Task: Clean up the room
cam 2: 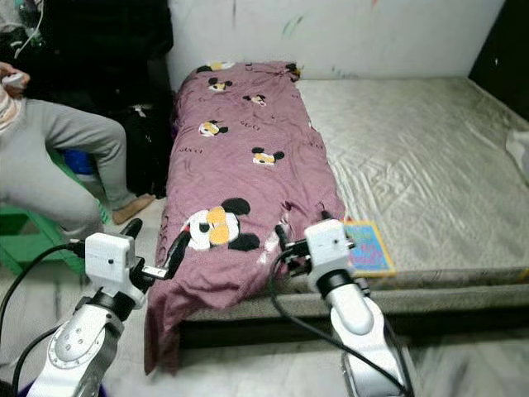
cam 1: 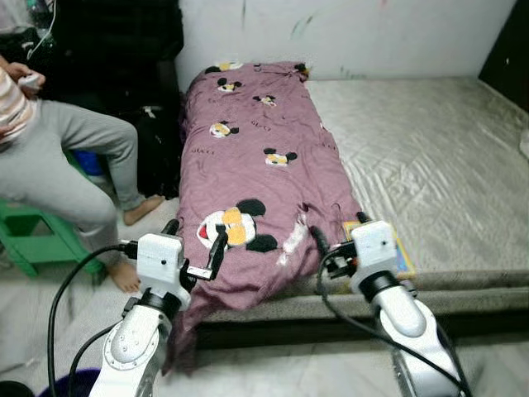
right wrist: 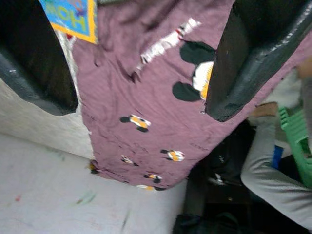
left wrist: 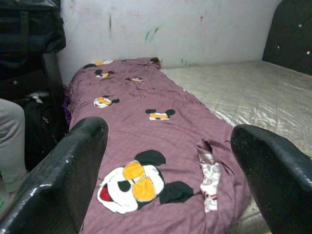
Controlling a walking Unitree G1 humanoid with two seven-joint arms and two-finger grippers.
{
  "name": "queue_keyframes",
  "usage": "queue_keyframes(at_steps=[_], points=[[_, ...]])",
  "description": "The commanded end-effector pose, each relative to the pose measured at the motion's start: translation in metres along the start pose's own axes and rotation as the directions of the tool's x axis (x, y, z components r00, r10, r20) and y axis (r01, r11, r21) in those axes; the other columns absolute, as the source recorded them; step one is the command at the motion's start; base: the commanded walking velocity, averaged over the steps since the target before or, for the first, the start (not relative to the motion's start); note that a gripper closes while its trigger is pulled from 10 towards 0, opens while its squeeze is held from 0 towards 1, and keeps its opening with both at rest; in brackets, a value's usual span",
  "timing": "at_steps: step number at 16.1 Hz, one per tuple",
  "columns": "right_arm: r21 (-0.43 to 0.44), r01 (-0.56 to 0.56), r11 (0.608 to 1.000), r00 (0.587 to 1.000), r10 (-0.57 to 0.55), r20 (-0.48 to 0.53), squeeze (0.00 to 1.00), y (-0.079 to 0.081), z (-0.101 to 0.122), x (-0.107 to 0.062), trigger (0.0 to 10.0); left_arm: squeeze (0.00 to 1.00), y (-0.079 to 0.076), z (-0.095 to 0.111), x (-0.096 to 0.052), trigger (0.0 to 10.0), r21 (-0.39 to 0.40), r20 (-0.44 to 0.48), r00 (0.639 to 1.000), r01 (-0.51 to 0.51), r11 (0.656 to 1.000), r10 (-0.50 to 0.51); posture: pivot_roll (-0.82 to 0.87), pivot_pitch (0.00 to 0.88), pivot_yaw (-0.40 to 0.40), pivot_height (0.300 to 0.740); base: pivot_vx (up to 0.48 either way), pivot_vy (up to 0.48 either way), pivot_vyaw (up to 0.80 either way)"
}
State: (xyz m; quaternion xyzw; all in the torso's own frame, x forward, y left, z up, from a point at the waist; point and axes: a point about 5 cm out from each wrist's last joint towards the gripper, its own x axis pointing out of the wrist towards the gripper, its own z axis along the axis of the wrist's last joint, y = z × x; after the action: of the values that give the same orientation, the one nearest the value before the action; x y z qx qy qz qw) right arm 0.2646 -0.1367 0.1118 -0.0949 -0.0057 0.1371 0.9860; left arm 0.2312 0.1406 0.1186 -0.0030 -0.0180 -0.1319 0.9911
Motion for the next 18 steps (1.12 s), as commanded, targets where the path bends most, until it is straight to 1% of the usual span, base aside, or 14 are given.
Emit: queue_keyframes(at_steps=[1,6,10,11,12,15,16,18], points=[[0.004,-0.003,1.000,1.000,0.003,0.010,0.00,0.0001,0.0020,0.0015,10.0,0.00,0.0018,0.0031,0.0004,10.0,0.007,0.009,1.000,0.001,1.000,-0.001,-0.06,0.041,-0.031,0.740,0.360,0.000,0.00],[-0.002,-0.002,1.000,1.000,0.002,0.014,0.00,-0.0013,0.0022,0.0034,10.0,0.00,0.0000,0.0036,0.0005,10.0,0.000,0.011,1.000,0.016,1.000,-0.016,-0.05,0.032,-0.027,0.740,0.379,0.000,0.00],[-0.008,-0.003,1.000,1.000,0.003,0.021,0.00,-0.0019,0.0028,0.0036,10.0,0.00,0.0017,0.0041,0.0013,10.0,0.006,0.011,1.000,0.014,1.000,-0.015,-0.05,0.031,-0.022,0.740,0.370,0.000,0.00],[-0.010,-0.001,1.000,1.000,0.001,0.021,0.00,-0.0028,0.0025,0.0044,10.0,0.00,0.0034,0.0038,0.0031,10.0,0.028,0.009,1.000,-0.018,0.999,0.017,-0.05,0.033,-0.022,0.740,0.000,0.000,0.00],[-0.011,0.000,1.000,1.000,0.000,0.020,0.00,-0.0028,0.0022,0.0046,10.0,0.00,0.0035,0.0036,0.0035,10.0,0.032,0.009,1.000,-0.021,0.999,0.021,-0.05,0.033,-0.021,0.740,0.000,0.000,0.00],[-0.022,-0.009,1.000,1.000,0.010,0.025,0.00,0.0004,0.0014,0.0039,10.0,0.00,0.0024,0.0038,0.0038,10.0,0.023,0.009,1.000,-0.007,1.000,0.006,-0.05,0.033,-0.019,0.740,0.000,0.000,0.00],[-0.027,-0.014,1.000,1.000,0.015,0.025,0.00,0.0025,0.0008,0.0038,10.0,0.00,0.0005,0.0043,0.0034,10.0,0.012,0.019,1.000,0.013,1.000,-0.013,-0.05,0.026,-0.018,0.740,0.000,0.000,0.00],[-0.021,-0.009,1.000,1.000,0.010,0.030,0.00,0.0027,0.0016,0.0053,10.0,0.00,-0.0006,0.0038,0.0049,10.0,0.009,0.020,1.000,0.013,1.000,-0.013,-0.06,0.014,-0.016,0.740,0.000,0.000,0.00]])
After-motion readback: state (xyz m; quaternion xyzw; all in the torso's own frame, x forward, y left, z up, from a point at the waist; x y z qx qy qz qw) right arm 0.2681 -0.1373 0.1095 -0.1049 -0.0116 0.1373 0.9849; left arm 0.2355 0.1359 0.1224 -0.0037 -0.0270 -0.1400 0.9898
